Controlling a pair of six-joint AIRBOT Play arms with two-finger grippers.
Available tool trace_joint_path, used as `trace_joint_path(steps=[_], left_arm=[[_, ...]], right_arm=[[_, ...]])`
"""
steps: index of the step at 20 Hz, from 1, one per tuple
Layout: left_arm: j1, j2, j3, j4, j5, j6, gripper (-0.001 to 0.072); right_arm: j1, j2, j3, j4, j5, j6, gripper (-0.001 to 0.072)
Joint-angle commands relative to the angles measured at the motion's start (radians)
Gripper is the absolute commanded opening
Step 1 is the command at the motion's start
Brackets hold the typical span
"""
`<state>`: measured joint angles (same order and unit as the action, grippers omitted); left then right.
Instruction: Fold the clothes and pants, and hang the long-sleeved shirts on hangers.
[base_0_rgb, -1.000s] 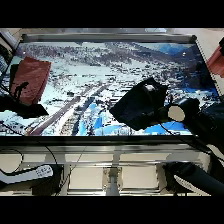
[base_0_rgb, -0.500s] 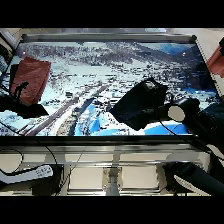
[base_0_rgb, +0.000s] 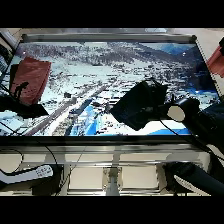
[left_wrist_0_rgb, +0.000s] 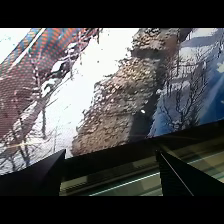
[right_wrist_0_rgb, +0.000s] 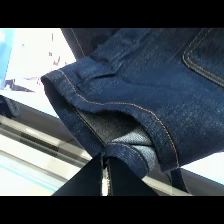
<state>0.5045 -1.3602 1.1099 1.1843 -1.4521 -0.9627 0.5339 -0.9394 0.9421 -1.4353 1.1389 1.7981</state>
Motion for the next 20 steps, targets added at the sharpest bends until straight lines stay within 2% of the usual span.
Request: trace_joint_path(steps=[1, 8, 12, 20], left_arm=[[0.000, 0.000, 0.000, 0.000, 0.000, 0.000, 0.0648], [0.000, -0.003, -0.001, -0.023, -0.003, -0.004, 0.0648], [0.000, -0.003, -0.002, -0.095, -0.010, -0.034, 0.0649], [0.000, -0.004, -0.002, -0.097, -0.010, -0.033, 0.0644]], right_arm=[[0.001, -0.001, 0.001, 0.000, -0.034, 0.000, 0.0013], [0.001, -0.001, 0.001, -0.002, -0.076, -0.004, 0.0013], [0.001, -0.001, 0.001, -0.002, -0.103, -0.004, 0.0012], [0.001, -0.001, 0.001, 0.000, -0.103, -0.003, 0.0013]])
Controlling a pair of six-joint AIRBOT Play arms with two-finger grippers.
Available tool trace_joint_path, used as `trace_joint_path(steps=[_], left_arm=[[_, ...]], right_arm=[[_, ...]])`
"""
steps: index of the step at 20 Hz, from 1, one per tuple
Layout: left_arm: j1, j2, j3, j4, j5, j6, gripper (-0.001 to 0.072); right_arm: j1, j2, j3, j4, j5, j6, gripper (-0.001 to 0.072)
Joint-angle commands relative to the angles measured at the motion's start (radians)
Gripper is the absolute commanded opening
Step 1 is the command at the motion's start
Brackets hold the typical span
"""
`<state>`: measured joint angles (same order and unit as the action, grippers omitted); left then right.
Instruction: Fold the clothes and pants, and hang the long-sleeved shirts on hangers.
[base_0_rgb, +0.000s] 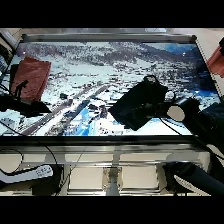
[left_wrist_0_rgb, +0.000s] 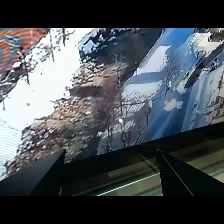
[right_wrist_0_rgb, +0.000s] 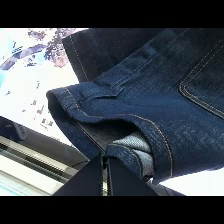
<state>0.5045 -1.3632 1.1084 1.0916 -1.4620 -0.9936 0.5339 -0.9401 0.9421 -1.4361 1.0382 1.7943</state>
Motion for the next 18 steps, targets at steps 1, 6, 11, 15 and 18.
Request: trace_joint_path(steps=[1, 6, 11, 15, 18], left_arm=[[0.000, -0.004, 0.000, -0.003, 0.008, -0.002, 0.0644], [0.000, -0.021, 0.005, 0.214, 0.206, -0.008, 0.0638], [-0.007, -0.021, 0.063, 0.471, 0.492, -0.133, 0.0638], [-0.108, -0.042, 0.062, 0.683, 0.687, -0.126, 0.0637], [-0.177, -0.087, 0.062, 0.733, 0.752, -0.127, 0.0636]], right_arm=[[0.001, 0.000, 0.001, 0.001, -0.002, 0.000, 0.0013], [0.001, 0.000, 0.001, 0.000, -0.002, 0.000, 0.0013], [0.001, -0.002, 0.001, -0.010, -0.012, 0.000, 0.0013], [0.001, -0.002, 0.001, -0.009, -0.010, 0.000, 0.0012], [0.001, -0.002, 0.001, -0.007, -0.010, 0.001, 0.0013]])
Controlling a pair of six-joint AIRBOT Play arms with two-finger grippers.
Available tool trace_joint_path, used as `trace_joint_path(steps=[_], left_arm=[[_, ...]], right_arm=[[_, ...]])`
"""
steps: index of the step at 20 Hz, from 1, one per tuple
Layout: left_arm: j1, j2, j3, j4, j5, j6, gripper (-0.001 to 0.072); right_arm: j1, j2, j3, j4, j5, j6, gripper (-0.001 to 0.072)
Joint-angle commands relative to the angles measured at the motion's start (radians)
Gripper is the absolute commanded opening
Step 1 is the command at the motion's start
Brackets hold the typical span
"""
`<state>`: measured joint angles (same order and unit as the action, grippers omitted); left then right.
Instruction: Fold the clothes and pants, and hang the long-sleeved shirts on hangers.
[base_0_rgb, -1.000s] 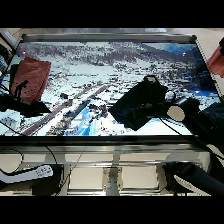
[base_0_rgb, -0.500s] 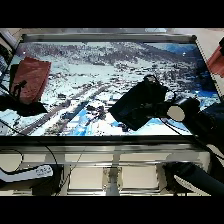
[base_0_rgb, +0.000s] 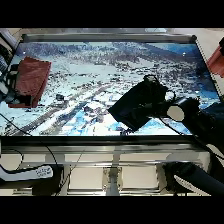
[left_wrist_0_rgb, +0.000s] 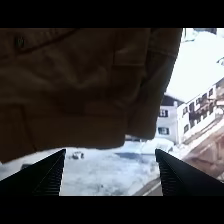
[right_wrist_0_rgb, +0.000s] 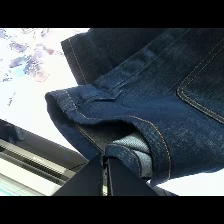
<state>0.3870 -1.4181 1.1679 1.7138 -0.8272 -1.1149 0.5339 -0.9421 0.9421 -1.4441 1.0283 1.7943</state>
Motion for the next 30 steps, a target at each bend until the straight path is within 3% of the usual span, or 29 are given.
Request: trace_joint_path(steps=[1, 6, 12, 13, 16, 17, 19, 20, 21, 22, 28, 29, 30], left_arm=[[-0.072, -0.056, 0.003, 0.111, 0.116, -0.009, 0.0635], [-0.067, -0.136, 0.002, 0.202, 0.117, -0.118, 0.0598], [-0.027, -0.138, 0.002, 0.284, 0.105, -0.161, 0.0594], [-0.020, -0.138, 0.002, 0.284, 0.104, -0.161, 0.0553], [-0.002, -0.138, 0.002, 0.284, 0.108, -0.161, 0.0524], [0.003, -0.139, 0.002, 0.285, 0.112, -0.161, 0.0469], [0.014, -0.139, 0.002, 0.283, 0.126, -0.163, 0.0460], [0.016, -0.139, 0.002, 0.283, 0.126, -0.165, 0.0330], [0.016, -0.139, 0.002, 0.283, 0.116, -0.164, 0.0113], [0.016, -0.137, 0.002, 0.283, 0.104, -0.164, 0.0024], [-0.001, 0.009, 0.063, 0.248, 0.090, -0.164, 0.0023], [-0.003, 0.046, 0.093, 0.229, 0.090, -0.164, 0.0023], [-0.006, 0.087, 0.127, 0.204, 0.090, -0.163, 0.0022]], right_arm=[[0.001, 0.000, 0.001, 0.004, 0.000, 0.001, 0.0013], [0.001, 0.000, 0.001, 0.004, 0.000, 0.000, 0.0013], [0.001, 0.000, 0.001, 0.003, 0.000, 0.000, 0.0013], [0.001, 0.000, 0.001, 0.003, 0.000, 0.001, 0.0013], [0.001, 0.000, 0.001, 0.004, 0.000, 0.000, 0.0013], [0.001, 0.000, 0.001, 0.003, 0.000, 0.001, 0.0013], [0.001, 0.000, 0.001, 0.004, -0.001, 0.000, 0.0013], [0.001, 0.000, 0.001, 0.004, 0.000, 0.001, 0.0013], [0.001, 0.000, 0.001, 0.004, -0.001, 0.000, 0.0013], [0.001, 0.000, 0.001, 0.004, -0.001, 0.001, 0.0013], [0.001, 0.000, 0.001, -0.006, 0.002, -0.004, 0.0013], [0.001, 0.000, 0.001, -0.023, 0.013, -0.024, 0.0028], [0.001, 0.000, 0.001, -0.045, 0.043, -0.034, 0.0239]])
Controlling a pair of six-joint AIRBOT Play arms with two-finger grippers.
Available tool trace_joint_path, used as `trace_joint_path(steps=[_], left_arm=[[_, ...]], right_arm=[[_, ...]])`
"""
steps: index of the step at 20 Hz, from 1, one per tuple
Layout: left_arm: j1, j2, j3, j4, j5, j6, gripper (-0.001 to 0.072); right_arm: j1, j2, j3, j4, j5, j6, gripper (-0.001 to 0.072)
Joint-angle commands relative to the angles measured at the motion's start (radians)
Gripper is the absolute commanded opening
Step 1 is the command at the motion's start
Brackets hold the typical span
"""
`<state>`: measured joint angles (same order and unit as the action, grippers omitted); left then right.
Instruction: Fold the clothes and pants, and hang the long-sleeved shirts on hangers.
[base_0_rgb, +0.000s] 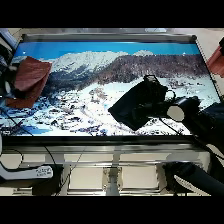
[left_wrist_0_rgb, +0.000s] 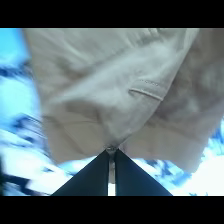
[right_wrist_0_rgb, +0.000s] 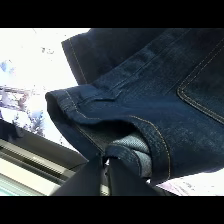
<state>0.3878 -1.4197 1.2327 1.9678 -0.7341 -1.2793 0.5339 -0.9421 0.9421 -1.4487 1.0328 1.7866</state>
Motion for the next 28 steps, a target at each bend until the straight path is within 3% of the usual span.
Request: trace_joint_path(steps=[1, 2, 3, 4, 5, 7, 8, 12, 14, 16, 17, 21, 24, 28], left_arm=[[-0.008, 0.124, 0.090, -0.070, -0.003, 0.005, 0.0022], [-0.014, 0.159, 0.118, -0.085, -0.003, 0.008, 0.0022], [-0.021, 0.189, 0.142, -0.092, -0.005, 0.008, 0.0022], [-0.032, 0.217, 0.166, -0.096, -0.017, 0.008, 0.0022], [-0.048, 0.238, 0.189, -0.103, -0.031, 0.008, 0.0022], [-0.090, 0.268, 0.249, -0.137, -0.088, 0.009, 0.0022], [-0.116, 0.272, 0.286, -0.151, -0.127, 0.011, 0.0021], [-0.236, 0.267, 0.468, -0.277, -0.305, 0.072, 0.0021], [-0.302, 0.267, 0.558, -0.381, -0.373, 0.110, 0.0021], [-0.362, 0.263, 0.645, -0.480, -0.441, 0.117, 0.0021], [-0.392, 0.253, 0.693, -0.523, -0.483, 0.117, 0.0021], [-0.531, 0.186, 0.821, -0.623, -0.565, 0.116, 0.0021], [-0.650, 0.137, 0.821, -0.623, -0.607, 0.112, 0.0021], [-0.768, 0.096, 0.820, -0.608, -0.663, 0.112, 0.0022]], right_arm=[[0.001, 0.000, 0.001, -0.056, 0.076, -0.026, 0.0532], [0.001, 0.000, 0.001, -0.061, 0.115, -0.026, 0.0583], [0.001, 0.000, 0.001, -0.076, 0.159, -0.027, 0.0582], [0.001, 0.001, 0.001, -0.110, 0.191, -0.028, 0.0545], [0.001, 0.004, 0.001, -0.183, 0.221, -0.047, 0.0460], [-0.026, 0.007, 0.001, -0.333, 0.219, -0.053, 0.0434], [-0.060, 0.006, 0.002, -0.338, 0.181, -0.062, 0.0435], [-0.183, -0.058, 0.085, -0.114, 0.067, -0.281, 0.0436], [-0.193, -0.125, 0.196, -0.082, 0.076, -0.409, 0.0456], [-0.193, -0.183, 0.324, -0.029, 0.097, -0.508, 0.0573], [-0.193, -0.199, 0.374, 0.016, 0.106, -0.543, 0.0587], [-0.177, -0.209, 0.439, 0.338, 0.115, -0.728, 0.0585], [-0.102, -0.223, 0.439, 0.356, 0.121, -0.741, 0.0585], [-0.035, -0.237, 0.439, 0.244, 0.103, -0.734, 0.0585]])
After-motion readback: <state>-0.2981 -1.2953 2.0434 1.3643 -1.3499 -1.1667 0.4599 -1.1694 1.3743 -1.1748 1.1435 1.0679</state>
